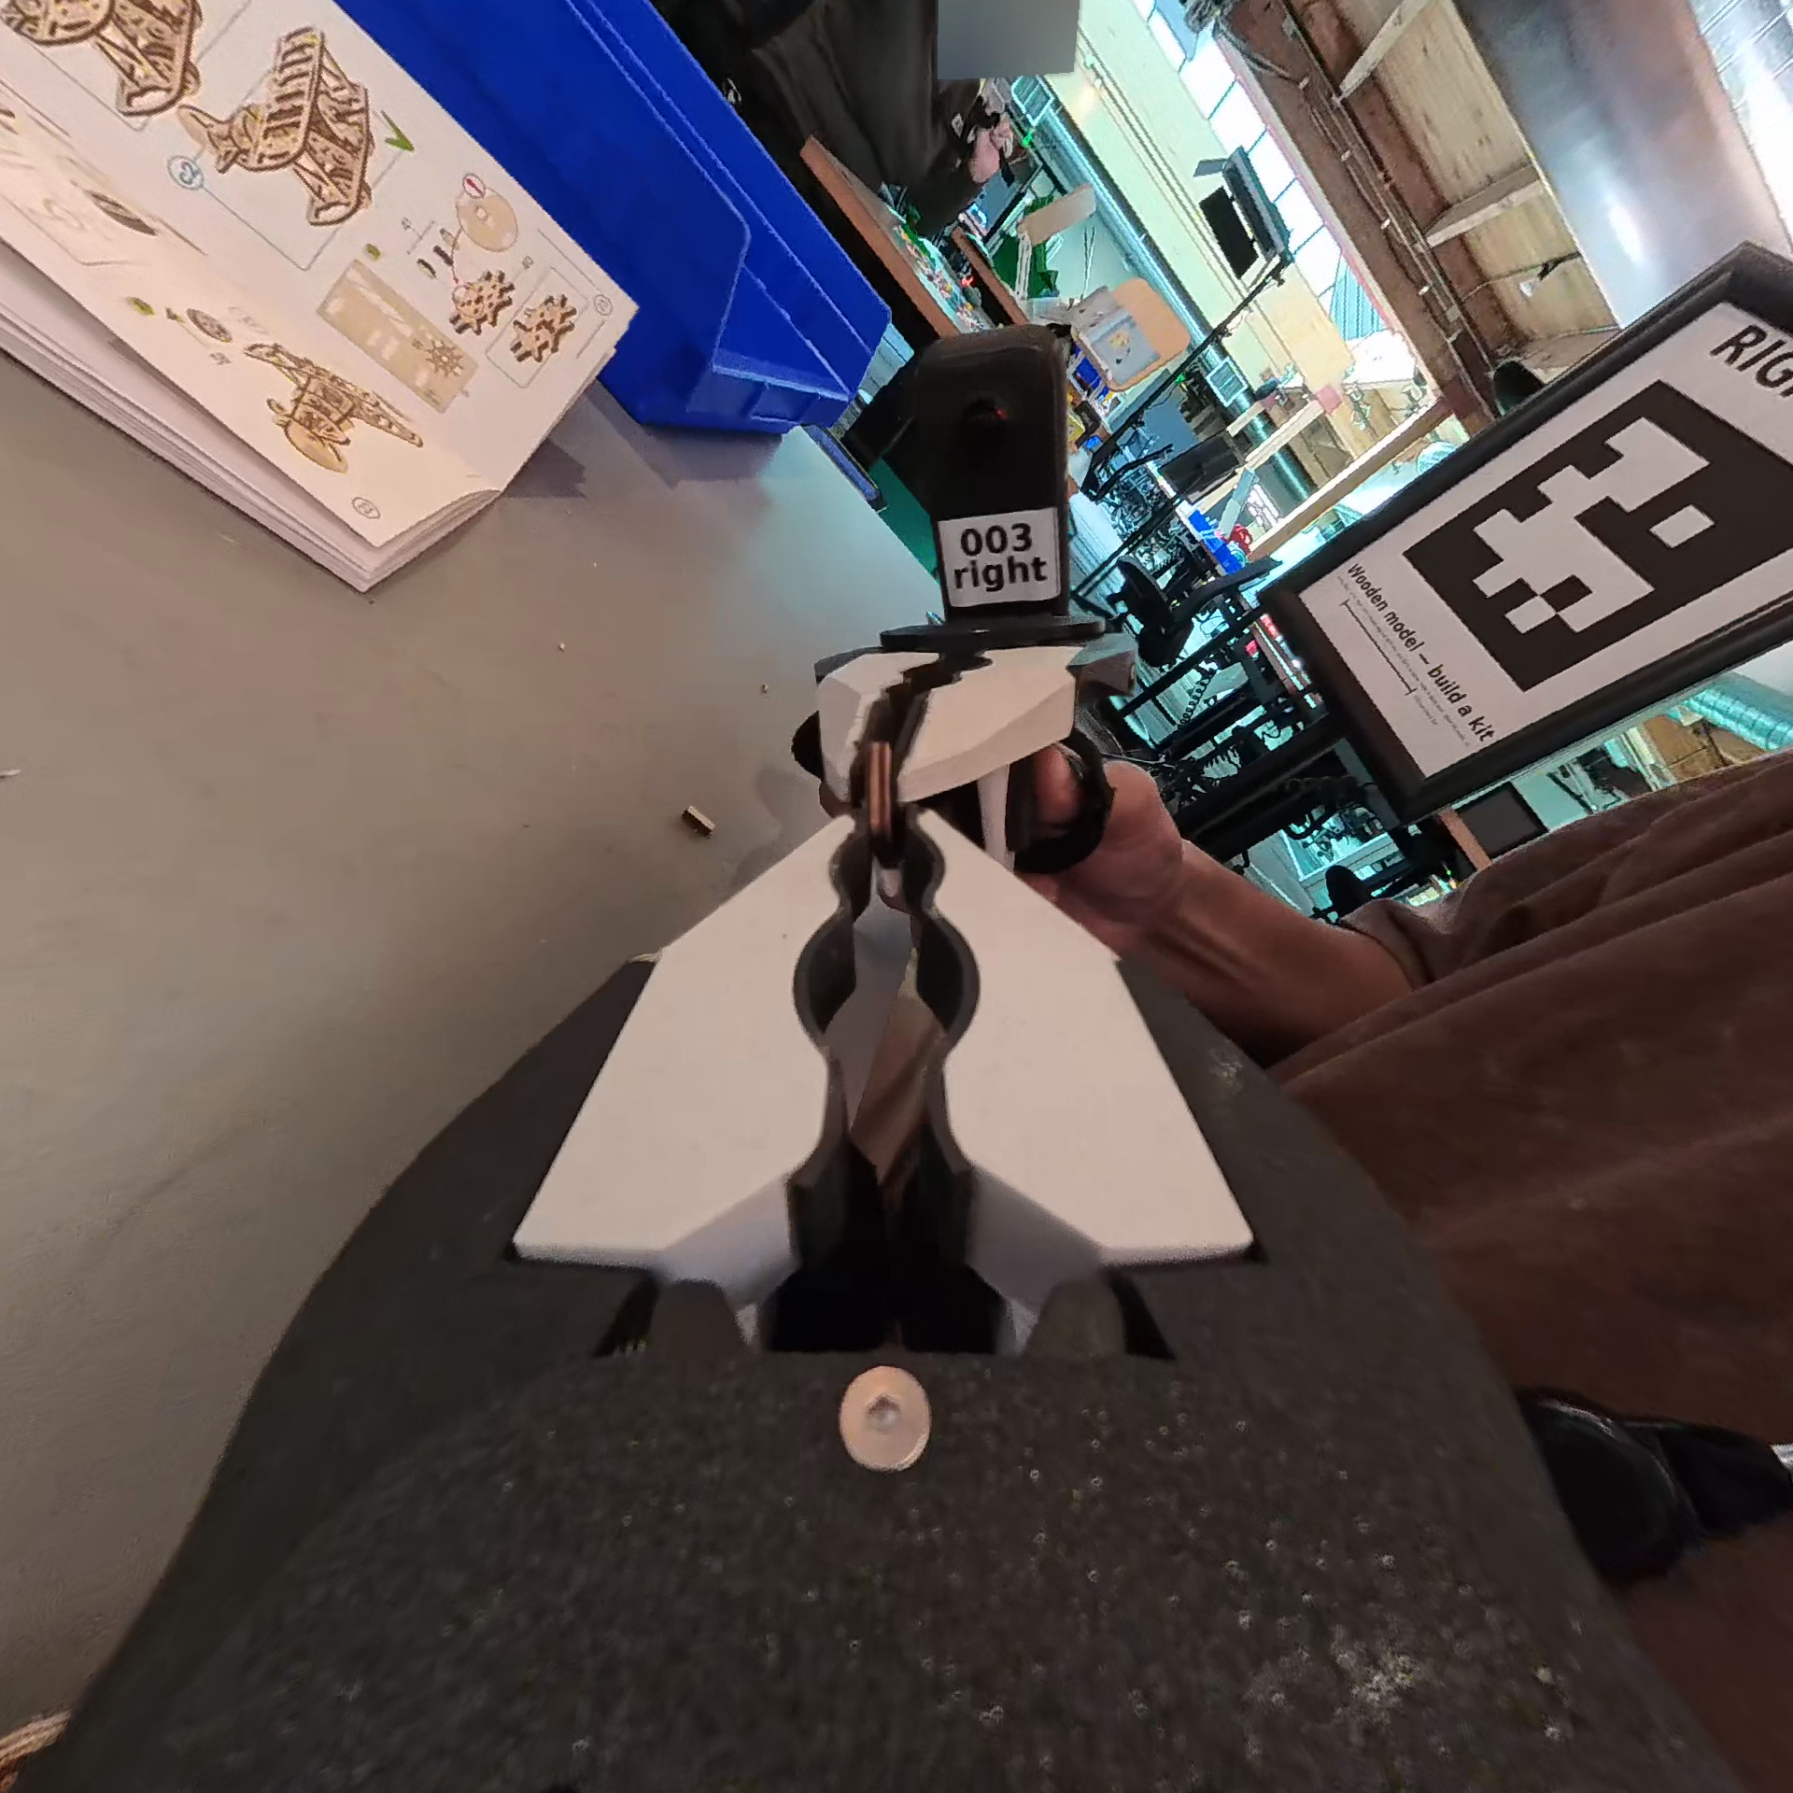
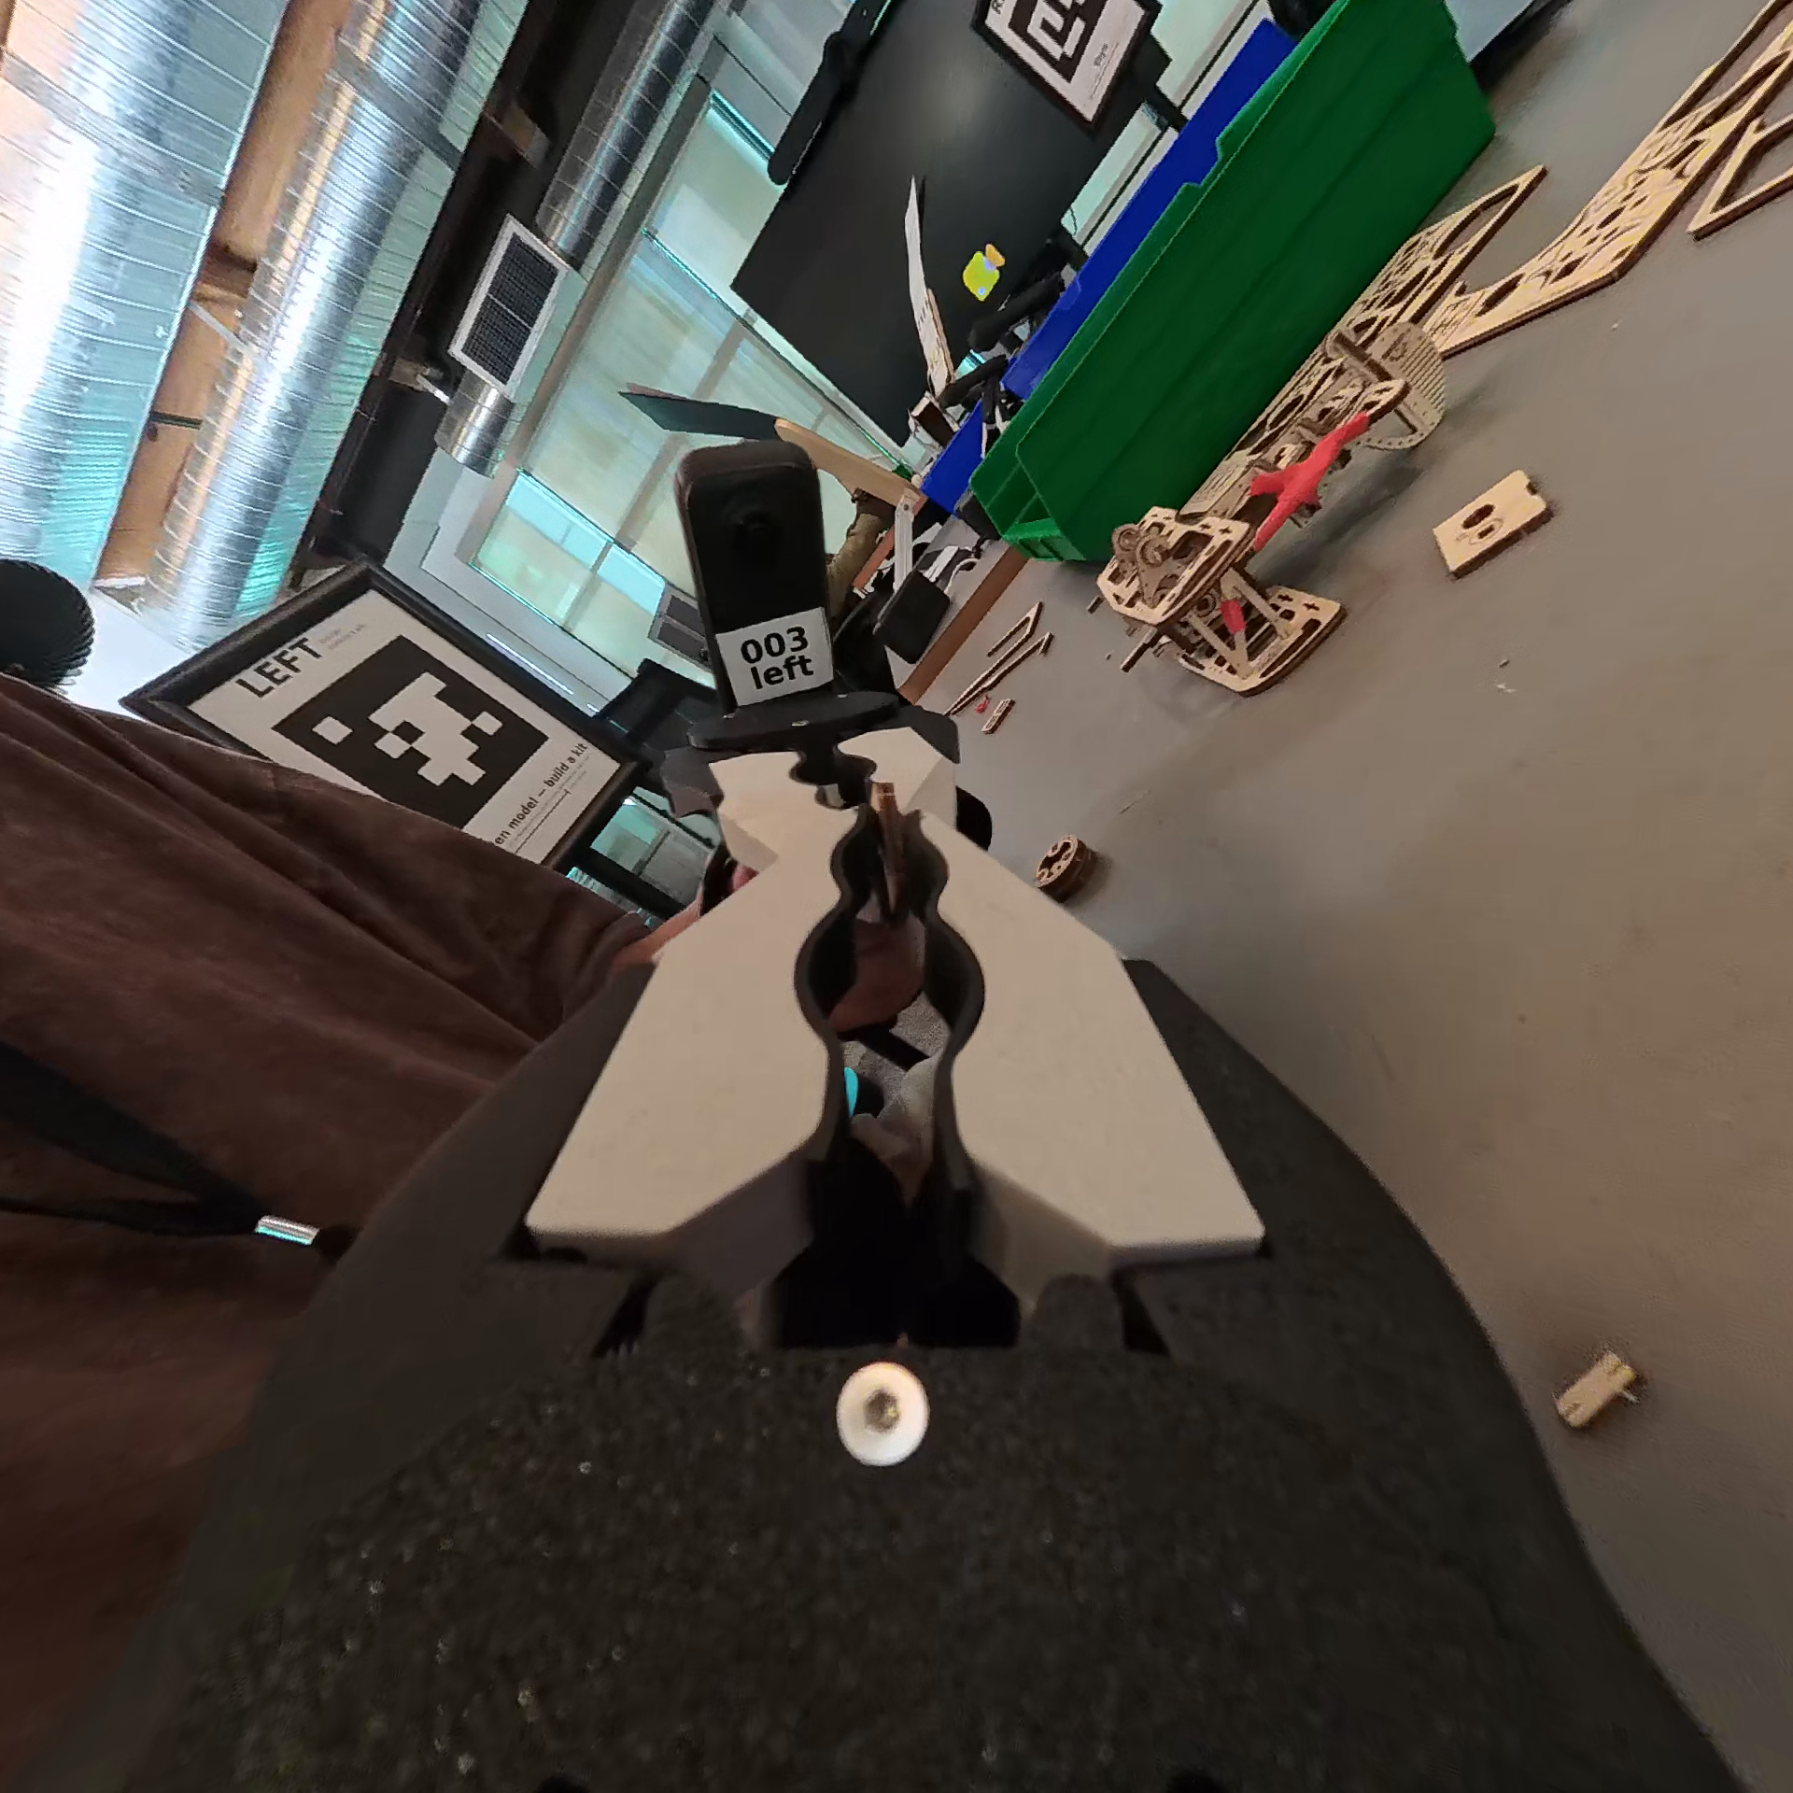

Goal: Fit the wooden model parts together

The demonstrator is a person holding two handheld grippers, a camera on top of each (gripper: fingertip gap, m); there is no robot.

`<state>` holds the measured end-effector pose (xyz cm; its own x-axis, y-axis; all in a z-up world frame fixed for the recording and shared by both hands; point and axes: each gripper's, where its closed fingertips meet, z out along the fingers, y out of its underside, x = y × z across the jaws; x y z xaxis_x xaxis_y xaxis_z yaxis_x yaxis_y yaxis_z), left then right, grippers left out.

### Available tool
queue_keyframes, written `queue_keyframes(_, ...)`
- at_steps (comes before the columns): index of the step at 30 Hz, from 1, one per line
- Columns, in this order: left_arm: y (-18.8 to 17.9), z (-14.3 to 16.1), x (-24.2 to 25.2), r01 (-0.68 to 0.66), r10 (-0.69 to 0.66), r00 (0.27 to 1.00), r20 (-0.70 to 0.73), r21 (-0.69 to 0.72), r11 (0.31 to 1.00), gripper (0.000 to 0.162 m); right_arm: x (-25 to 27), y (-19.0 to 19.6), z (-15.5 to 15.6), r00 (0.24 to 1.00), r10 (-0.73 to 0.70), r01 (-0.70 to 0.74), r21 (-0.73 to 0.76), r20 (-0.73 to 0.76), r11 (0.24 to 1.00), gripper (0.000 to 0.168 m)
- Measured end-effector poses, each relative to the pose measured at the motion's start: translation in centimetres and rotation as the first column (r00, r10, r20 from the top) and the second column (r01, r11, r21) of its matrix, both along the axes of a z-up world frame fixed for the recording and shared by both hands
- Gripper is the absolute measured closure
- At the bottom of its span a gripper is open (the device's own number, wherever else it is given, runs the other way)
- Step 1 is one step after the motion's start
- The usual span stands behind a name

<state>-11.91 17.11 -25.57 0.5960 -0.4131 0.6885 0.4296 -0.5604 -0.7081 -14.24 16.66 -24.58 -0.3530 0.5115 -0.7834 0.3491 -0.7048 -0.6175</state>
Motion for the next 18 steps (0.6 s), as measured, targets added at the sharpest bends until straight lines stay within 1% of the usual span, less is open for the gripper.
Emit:
queue_keyframes(2, -0.1, -0.3, -0.2, 0.0, -0.001, 1.0, -0.007, -0.024, 1.0, 0.161, -0.2, 0.0, -0.3, 1.0, -0.019, 0.019, 0.034, 0.013, 0.999, 0.162)
queue_keyframes(5, -0.1, -0.8, -0.4, -0.013, 0.015, 0.999, 0.03, -0.064, 0.998, 0.162, -0.4, 0.4, -0.7, 0.996, -0.089, 0.084, 0.197, 0.018, 0.977, 0.161)
queue_keyframes(6, -0.2, -0.8, -0.3, -0.011, 0.014, 0.999, 0.04, -0.065, 0.998, 0.162, -0.3, 0.4, -0.8, 0.995, -0.096, 0.087, 0.255, 0.024, 0.963, 0.161)
queue_keyframes(8, -0.3, -1.0, -0.2, -0.012, 0.013, 1.0, 0.013, -0.061, 0.998, 0.162, -0.2, 0.2, -0.9, 0.995, -0.087, 0.07, 0.319, 0.04, 0.945, 0.163)
queue_keyframes(12, -0.4, -1.2, 0.1, 0.002, -0.004, 0.999, -0.037, -0.053, 0.999, 0.161, 0.1, 0.0, -1.0, 0.996, -0.076, 0.053, 0.376, 0.046, 0.925, 0.162)
queue_keyframes(15, -0.5, -1.8, 0.3, 0.012, -0.017, 0.992, -0.126, -0.046, 0.999, 0.162, 0.4, -0.1, -1.7, 0.995, -0.061, 0.025, 0.416, 0.075, 0.909, 0.162)
queue_keyframes(18, -0.7, -2.0, 0.4, 0.036, -0.038, 0.978, -0.206, -0.015, 0.999, 0.162, 0.6, -0.3, -1.8, 0.996, -0.049, 0.011, 0.427, 0.078, 0.904, 0.161)
